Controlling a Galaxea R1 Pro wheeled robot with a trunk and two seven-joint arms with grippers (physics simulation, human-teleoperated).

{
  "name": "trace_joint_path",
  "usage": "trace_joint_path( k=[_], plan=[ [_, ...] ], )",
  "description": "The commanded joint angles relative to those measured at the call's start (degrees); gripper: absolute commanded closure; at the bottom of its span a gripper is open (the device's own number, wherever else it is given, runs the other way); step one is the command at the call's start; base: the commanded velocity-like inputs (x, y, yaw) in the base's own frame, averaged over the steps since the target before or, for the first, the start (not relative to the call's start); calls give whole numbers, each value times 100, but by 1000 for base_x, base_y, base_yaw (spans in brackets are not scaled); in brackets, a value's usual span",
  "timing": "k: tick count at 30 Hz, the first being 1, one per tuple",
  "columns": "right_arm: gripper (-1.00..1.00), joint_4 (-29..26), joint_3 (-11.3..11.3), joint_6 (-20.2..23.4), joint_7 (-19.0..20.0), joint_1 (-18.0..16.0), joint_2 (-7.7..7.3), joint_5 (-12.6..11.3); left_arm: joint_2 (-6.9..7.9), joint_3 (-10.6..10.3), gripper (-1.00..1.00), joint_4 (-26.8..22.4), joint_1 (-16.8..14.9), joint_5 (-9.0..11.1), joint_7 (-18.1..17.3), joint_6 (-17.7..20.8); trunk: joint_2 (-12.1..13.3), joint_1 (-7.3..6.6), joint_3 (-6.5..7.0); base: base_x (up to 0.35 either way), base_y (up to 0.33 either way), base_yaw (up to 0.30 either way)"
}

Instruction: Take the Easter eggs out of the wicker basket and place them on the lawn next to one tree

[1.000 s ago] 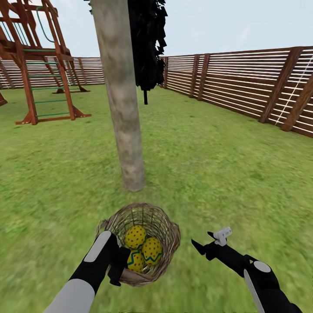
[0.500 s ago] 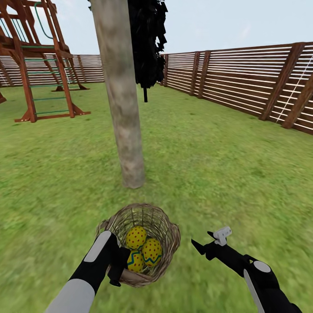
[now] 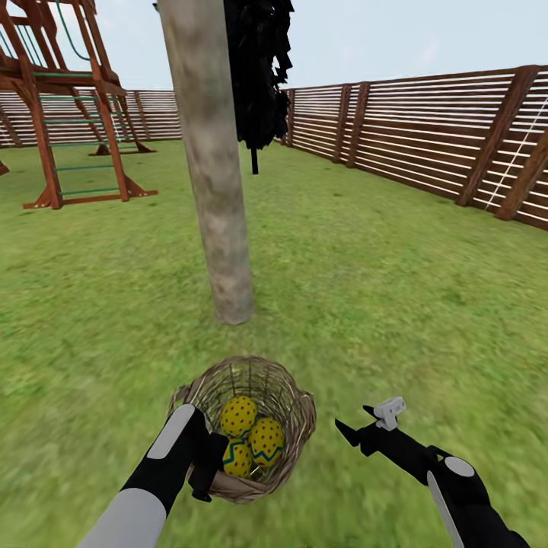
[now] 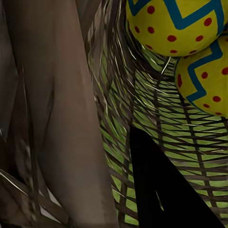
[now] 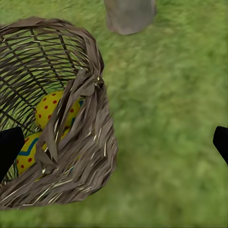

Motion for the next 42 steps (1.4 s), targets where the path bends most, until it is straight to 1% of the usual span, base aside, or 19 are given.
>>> trace_joint_path(
  k=[1, 7, 10, 17, 20, 26, 31, 39, 42],
  plan=[
    [-100, -8, -10, 35, 34, -3, 2, 17, 1, -5, 100, -6, -3, -3, 25, 88, -42, 21, -29, 0, 0, 0],
    [-100, -8, -10, 35, 34, -3, 2, 17, 1, -7, 100, -6, -3, -3, 21, 88, -283, 153, -178, 0, 0, 0],
    [-100, -8, -10, 33, 34, -3, 2, 17, 1, -7, 100, -6, -3, -2, 22, 88, -283, 153, -198, 0, 0, 0],
    [-100, -17, -10, 26, 34, -3, 2, 17, 1, -11, 100, -6, -3, -3, 17, 88, -564, 306, -328, 0, 0, 0],
    [-100, -17, -10, 26, 34, -3, 2, 17, 1, -12, 100, -6, -3, 0, 17, 88, -564, 306, -328, 0, 0, 0],
    [-100, -15, -10, 26, 25, -3, 4, 25, 1, -12, 100, -6, -3, -1, 14, 88, -804, 438, -435, 0, 0, 0],
    [-100, -16, -10, 24, 20, -3, 9, 23, 1, -12, 100, -6, -3, 1, 15, 88, -804, 438, -435, 0, 0, 0],
    [-100, -17, -10, 9, 25, -3, 5, 23, 1, -12, 100, -6, -3, 1, 11, 88, -1125, 614, -579, 0, 0, 0],
    [-100, -23, -9, 5, 22, -3, 4, 19, 1, -12, 100, -6, -3, 1, 13, 88, -1125, 614, -579, 0, 0, 0]
  ],
)
